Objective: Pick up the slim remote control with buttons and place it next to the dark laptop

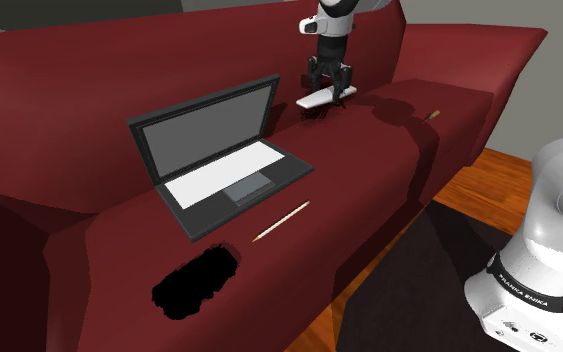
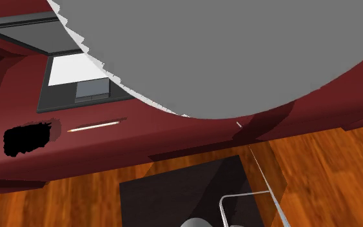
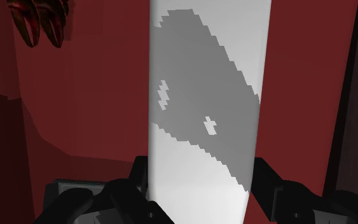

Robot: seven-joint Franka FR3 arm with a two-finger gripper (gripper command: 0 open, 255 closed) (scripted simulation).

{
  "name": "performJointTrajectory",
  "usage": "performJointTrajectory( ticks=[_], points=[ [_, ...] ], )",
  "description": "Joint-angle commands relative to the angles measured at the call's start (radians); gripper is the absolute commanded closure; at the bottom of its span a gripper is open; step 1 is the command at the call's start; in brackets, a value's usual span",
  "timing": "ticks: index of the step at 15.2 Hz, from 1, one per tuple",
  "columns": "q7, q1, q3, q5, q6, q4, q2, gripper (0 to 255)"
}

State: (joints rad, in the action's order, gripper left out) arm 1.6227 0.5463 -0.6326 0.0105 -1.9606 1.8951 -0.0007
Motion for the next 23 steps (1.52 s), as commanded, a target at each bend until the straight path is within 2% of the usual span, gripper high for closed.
performJointTrajectory(
  ticks=[1, 12, 23],
  points=[
    [0.003, -0.001, -0.001, 0.002, -0.029, 0.026, 0.003, 255],
    [0.028, -0.006, -0.003, 0.036, -0.171, 0.131, 0.049, 255],
    [0.072, -0.016, 0.002, 0.099, -0.308, 0.209, 0.125, 255]
  ],
)
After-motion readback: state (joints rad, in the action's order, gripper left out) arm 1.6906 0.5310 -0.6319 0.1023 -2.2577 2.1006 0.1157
